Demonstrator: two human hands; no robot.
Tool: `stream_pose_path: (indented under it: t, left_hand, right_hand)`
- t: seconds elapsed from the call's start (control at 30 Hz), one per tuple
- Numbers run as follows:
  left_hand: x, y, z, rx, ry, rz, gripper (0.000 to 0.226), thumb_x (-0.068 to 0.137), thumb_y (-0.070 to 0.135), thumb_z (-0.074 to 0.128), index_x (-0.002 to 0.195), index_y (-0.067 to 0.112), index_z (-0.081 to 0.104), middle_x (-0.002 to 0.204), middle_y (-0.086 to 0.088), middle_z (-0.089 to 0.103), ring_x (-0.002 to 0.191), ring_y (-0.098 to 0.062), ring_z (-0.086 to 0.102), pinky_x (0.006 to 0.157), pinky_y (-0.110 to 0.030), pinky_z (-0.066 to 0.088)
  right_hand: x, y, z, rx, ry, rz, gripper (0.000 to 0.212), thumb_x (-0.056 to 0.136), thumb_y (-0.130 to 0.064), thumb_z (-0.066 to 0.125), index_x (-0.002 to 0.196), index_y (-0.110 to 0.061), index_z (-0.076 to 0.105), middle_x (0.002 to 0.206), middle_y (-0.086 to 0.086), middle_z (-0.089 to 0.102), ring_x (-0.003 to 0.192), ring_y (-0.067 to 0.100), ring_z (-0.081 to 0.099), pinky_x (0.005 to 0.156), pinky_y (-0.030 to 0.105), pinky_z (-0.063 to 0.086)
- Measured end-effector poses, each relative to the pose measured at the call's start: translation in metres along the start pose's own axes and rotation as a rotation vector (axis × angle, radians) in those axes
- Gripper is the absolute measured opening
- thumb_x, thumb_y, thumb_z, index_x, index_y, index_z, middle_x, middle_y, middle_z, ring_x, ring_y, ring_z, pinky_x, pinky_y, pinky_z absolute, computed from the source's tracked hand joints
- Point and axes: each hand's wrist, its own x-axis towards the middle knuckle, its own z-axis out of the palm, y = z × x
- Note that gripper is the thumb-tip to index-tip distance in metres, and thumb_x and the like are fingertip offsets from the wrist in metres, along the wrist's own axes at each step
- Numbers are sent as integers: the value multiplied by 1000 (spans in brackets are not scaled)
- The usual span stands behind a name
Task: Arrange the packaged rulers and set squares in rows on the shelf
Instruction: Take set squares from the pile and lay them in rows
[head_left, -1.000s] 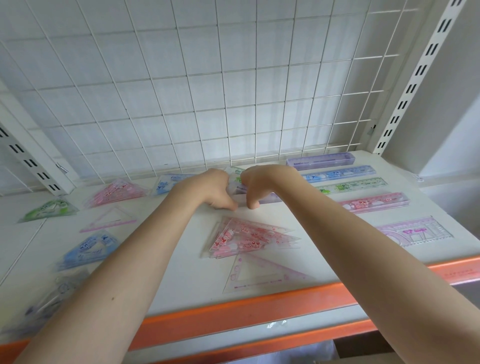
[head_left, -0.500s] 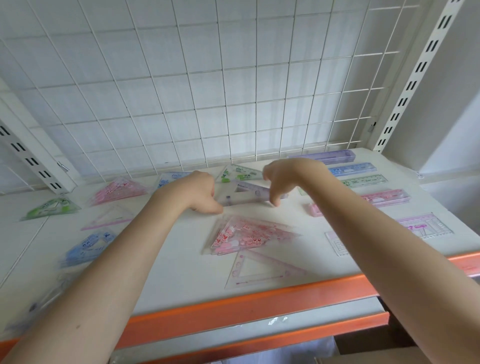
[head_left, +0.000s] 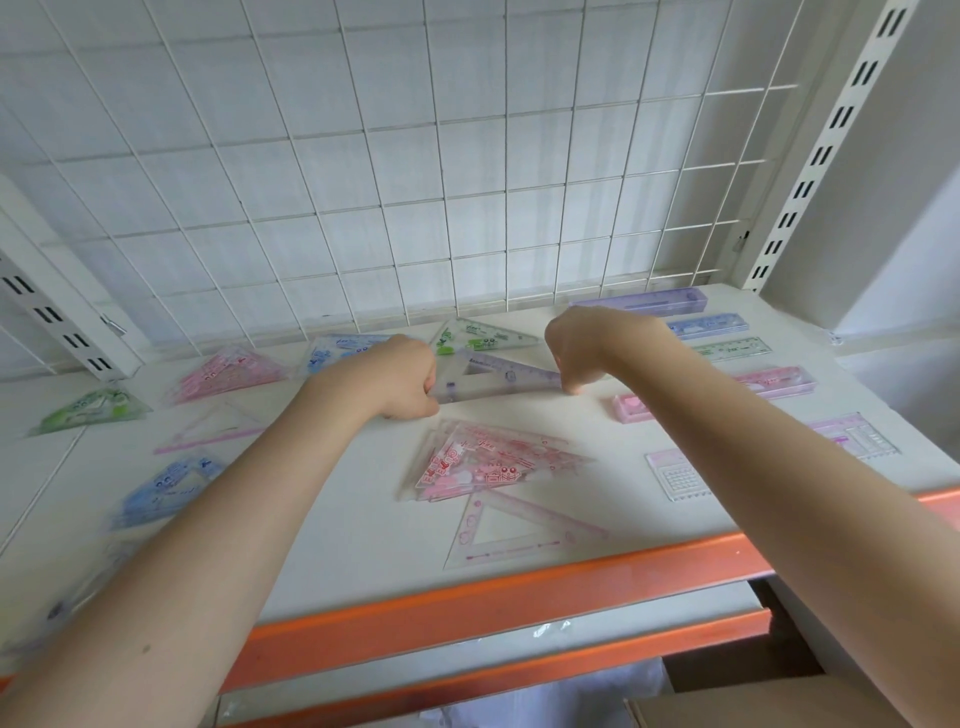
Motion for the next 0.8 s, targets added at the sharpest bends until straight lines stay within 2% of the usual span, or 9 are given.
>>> stream_pose_path:
  t: [0.07, 0.13, 0.23, 0.37, 0.6, 0.8]
  left_hand:
    - [0, 2, -2, 16, 3, 6, 13, 83, 16, 61, 70, 11, 59, 79, -8, 60, 78, -27, 58, 69, -30, 46]
    - [0, 3, -1, 24, 7, 9, 19, 83, 12, 59, 65, 13, 53, 71, -8, 52, 68, -24, 47, 64, -28, 38]
    - [3, 1, 1, 33, 15, 9, 32, 81, 8, 58, 57, 16, 40, 64, -6, 40, 65, -20, 34, 59, -26, 27]
    - [5, 0, 2, 61, 11, 2, 44, 82, 8, 58, 50, 18, 28, 54, -1, 27, 63, -21, 29, 52, -28, 18]
    - [7, -2, 4, 57, 11, -2, 45, 86, 14, 59, 51, 16, 32, 54, -2, 32, 62, -22, 36, 60, -27, 28]
    - [5, -5, 4, 54, 14, 21, 50, 83, 3, 56, 47, 16, 24, 52, -4, 24, 60, -22, 28, 60, -29, 27]
  right_hand:
    - [1, -1, 0, -16, 7, -10, 24, 81, -9, 63, 67, -10, 44, 72, 4, 44, 78, 29, 53, 69, 30, 45]
    - [3, -2, 1, -14, 10, -19, 26, 81, -8, 63, 66, -11, 42, 72, 4, 44, 78, 29, 54, 69, 31, 46]
    - [4, -2, 1, -4, 23, -26, 28, 80, -6, 62, 64, -12, 40, 71, 4, 43, 78, 29, 53, 70, 32, 47]
    - [4, -2, 3, 13, 39, -19, 27, 80, -4, 60, 63, -11, 40, 70, 4, 43, 76, 29, 53, 67, 31, 45]
    - [3, -4, 3, 7, 67, -16, 26, 79, -3, 59, 64, -11, 40, 71, 4, 43, 77, 30, 53, 66, 30, 44]
    - [0, -6, 0, -20, 30, 13, 27, 80, -5, 61, 66, -11, 38, 72, 4, 41, 79, 30, 53, 68, 31, 44]
